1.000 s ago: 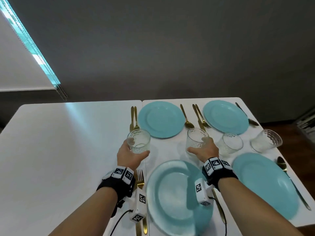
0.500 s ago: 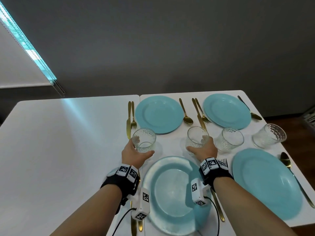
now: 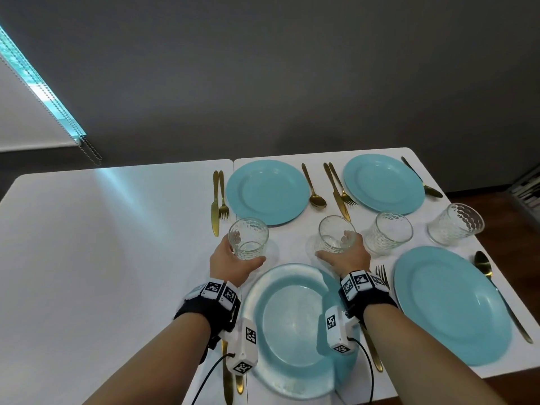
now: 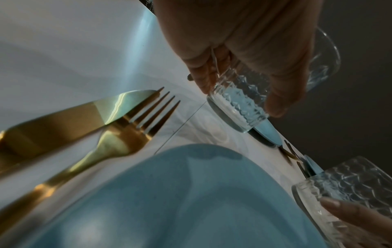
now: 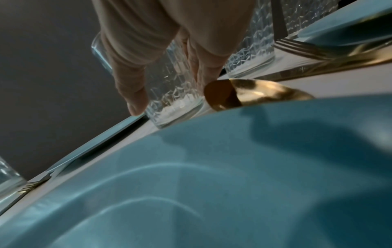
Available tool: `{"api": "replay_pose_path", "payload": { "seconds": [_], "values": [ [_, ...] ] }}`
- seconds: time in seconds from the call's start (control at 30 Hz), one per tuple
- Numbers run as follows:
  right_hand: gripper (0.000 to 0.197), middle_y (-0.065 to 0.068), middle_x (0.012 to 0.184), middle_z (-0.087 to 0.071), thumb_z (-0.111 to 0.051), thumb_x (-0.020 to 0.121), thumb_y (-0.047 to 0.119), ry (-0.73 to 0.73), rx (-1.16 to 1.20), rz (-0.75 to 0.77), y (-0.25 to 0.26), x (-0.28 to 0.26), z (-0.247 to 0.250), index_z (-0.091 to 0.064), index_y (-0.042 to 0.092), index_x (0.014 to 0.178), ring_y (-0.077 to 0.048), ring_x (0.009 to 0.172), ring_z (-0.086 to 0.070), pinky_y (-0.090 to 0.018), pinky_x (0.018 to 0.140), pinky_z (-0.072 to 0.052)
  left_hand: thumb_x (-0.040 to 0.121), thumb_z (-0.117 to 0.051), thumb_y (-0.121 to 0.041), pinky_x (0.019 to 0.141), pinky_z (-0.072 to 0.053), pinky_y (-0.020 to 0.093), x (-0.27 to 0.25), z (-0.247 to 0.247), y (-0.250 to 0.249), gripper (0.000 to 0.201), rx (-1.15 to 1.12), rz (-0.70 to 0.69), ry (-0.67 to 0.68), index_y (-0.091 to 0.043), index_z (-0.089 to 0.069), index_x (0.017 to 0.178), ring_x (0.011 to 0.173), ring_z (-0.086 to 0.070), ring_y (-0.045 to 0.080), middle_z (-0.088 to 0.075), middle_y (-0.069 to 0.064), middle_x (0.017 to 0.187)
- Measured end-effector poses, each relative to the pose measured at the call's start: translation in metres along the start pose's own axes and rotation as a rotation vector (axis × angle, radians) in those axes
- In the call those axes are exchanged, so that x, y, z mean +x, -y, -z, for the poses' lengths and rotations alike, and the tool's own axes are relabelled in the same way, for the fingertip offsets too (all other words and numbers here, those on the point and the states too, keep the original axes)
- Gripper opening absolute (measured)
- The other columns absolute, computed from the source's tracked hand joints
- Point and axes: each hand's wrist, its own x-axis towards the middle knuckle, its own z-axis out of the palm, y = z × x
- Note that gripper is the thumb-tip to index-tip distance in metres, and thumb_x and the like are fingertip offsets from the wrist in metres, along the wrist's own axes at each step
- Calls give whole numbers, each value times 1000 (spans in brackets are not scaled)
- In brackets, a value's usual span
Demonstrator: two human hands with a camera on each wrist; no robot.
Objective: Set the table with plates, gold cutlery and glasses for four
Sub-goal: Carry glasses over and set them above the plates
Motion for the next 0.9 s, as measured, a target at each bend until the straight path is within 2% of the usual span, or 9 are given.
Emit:
{"api": "replay_pose_path", "payload": {
  "seconds": [0.17, 0.3, 0.47, 0.67, 0.9],
  "values": [
    [112, -10, 151, -35, -87, 62, 14, 42, -10, -33, 1, -3, 4, -17, 19, 148, -30, 138, -35, -38, 112, -32, 61, -87, -20, 85, -41, 21, 2, -6, 4, 68, 1, 0, 9, -13, -56, 120, 110, -60, 22, -65, 6, 120],
    [120, -12, 152, -33, -84, 66, 10, 72, -72, -41, 4, -7, 12, -1, 23, 152, -30, 138, -36, -38, 110, -33, 60, -87, -23, 89, -43, 24, 5, -15, 7, 69, 30, 0, 24, -14, -56, 120, 111, -61, 24, -66, 6, 120],
    [119, -11, 155, -27, -81, 69, 6, 113, -95, -22, 6, -8, 19, 3, 20, 152, -29, 140, -31, -35, 112, -30, 60, -86, -23, 91, -43, 25, 6, -25, 10, 72, 40, 10, 39, -15, -53, 124, 114, -59, 24, -63, 6, 124],
    [118, -10, 156, -26, -80, 70, 6, 134, -109, -19, 3, -12, 20, 4, 20, 152, -29, 140, -32, -35, 111, -31, 60, -86, -20, 90, -43, 24, 8, -29, 12, 73, 40, 8, 31, -14, -53, 125, 113, -59, 25, -63, 7, 123],
    [116, -10, 155, -26, -78, 72, 5, 150, -128, -17, 4, -13, 22, 4, 20, 153, -29, 139, -34, -33, 110, -32, 61, -86, -21, 95, -44, 30, 12, -32, 9, 74, 70, 10, 22, -10, -50, 125, 117, -57, 28, -60, 10, 127]
  ]
}}
